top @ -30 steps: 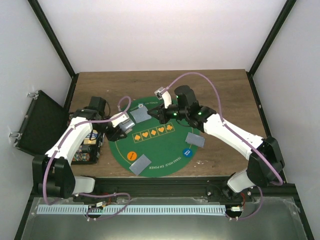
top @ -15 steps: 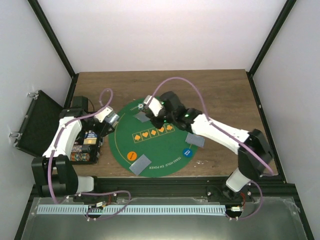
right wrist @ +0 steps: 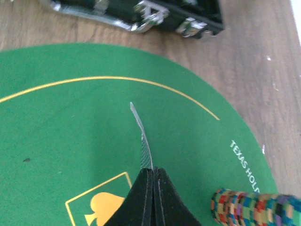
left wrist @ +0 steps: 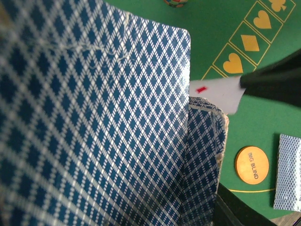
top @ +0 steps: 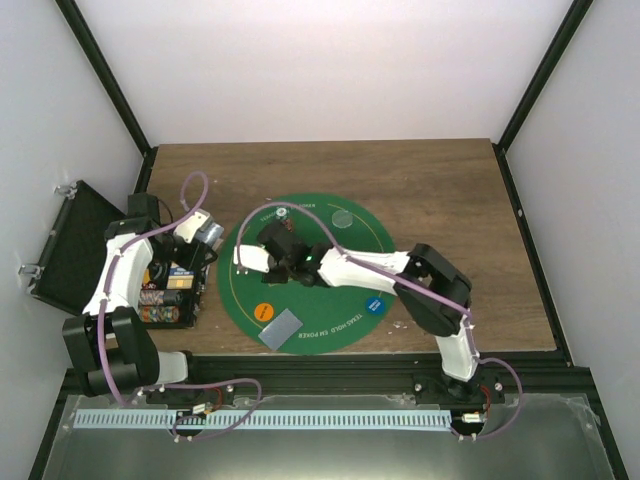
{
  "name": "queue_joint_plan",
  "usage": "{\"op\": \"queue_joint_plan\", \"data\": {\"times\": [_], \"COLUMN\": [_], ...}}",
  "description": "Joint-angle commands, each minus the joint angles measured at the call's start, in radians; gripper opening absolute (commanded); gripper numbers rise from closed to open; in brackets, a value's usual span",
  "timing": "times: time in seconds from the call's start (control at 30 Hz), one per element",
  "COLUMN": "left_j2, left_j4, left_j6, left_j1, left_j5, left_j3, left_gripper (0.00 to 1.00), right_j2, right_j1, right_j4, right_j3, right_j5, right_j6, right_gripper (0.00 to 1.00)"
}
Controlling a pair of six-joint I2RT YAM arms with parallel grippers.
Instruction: Distribute texas hold em gaming equipment
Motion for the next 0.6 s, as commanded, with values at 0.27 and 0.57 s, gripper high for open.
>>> {"op": "queue_joint_plan", "data": {"times": [0.27, 0.57], "left_j2": [0.002, 0.012], "left_j4": [-0.018, -0.032], "left_j6": [0.022, 0.026], "left_j1": [0.006, 0.006], "left_j5": [0.042, 0.058], "left_j3": [0.041, 0.050], "left_gripper": [0.48, 0.48], "right_j2": [0.074, 0.112], "right_j1": [0.115, 0.117], "right_j4": [-0.090, -0.141], "right_j3": [-0.006, 0.018], "right_j5": [0.097, 0.100], "right_j6": [-0.173, -0.147], "right_gripper": [0.01, 0.01]}}
